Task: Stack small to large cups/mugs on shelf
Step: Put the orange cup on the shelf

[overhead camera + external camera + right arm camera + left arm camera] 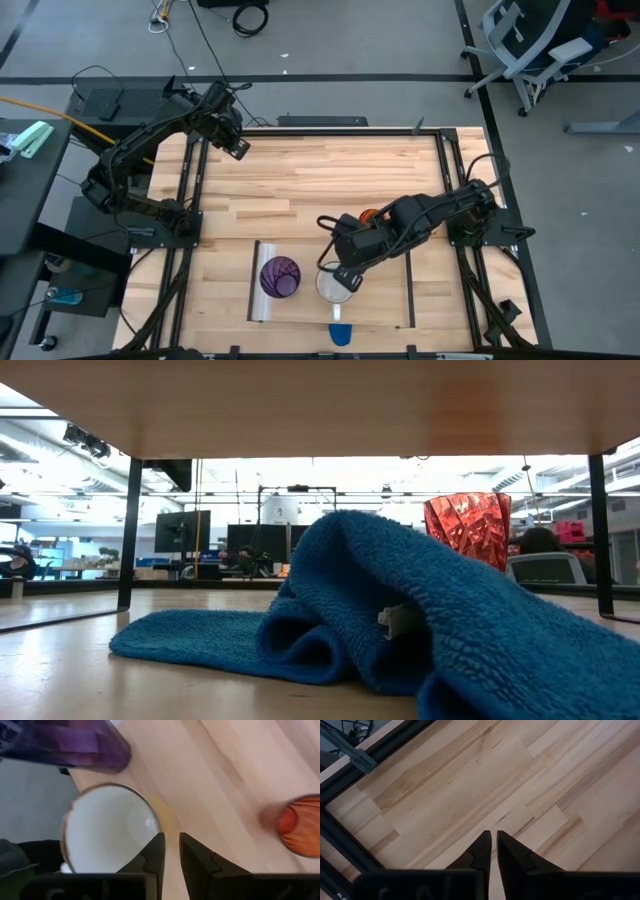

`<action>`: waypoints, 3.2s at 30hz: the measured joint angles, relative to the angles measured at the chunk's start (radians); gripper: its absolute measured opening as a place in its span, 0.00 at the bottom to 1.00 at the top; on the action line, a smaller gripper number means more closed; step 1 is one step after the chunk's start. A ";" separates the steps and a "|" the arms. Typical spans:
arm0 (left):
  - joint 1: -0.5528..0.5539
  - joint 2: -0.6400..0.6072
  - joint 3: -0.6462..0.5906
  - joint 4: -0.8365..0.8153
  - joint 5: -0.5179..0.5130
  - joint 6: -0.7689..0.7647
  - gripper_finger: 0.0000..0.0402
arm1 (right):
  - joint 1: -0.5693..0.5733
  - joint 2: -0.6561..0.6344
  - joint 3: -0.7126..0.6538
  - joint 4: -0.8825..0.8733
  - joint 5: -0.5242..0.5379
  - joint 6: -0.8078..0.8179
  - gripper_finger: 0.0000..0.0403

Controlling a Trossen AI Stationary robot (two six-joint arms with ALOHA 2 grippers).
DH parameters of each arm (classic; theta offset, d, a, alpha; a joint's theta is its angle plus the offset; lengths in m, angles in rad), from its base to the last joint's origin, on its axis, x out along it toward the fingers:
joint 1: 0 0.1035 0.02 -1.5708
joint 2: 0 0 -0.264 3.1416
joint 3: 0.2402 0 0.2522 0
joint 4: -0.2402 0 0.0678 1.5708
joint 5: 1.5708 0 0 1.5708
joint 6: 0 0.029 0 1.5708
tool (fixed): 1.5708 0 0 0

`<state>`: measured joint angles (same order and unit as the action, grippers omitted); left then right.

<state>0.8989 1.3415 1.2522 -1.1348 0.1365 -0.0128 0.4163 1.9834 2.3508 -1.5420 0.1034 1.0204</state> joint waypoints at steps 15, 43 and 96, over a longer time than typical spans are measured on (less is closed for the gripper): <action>0.000 0.000 0.000 0.001 0.000 0.000 0.09 | -0.181 -0.227 -0.005 -0.029 0.184 -0.198 0.16; 0.000 0.000 0.000 0.008 0.000 -0.028 0.09 | -0.783 -0.882 -0.770 -0.031 -0.013 -0.343 0.16; 0.000 0.000 0.000 0.024 0.000 -0.028 0.11 | -0.526 -0.442 -1.081 0.402 -0.165 -0.959 0.27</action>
<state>0.8993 1.3415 1.2522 -1.1107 0.1365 -0.0410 -0.1093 1.5418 1.2696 -1.1404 -0.0616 0.0612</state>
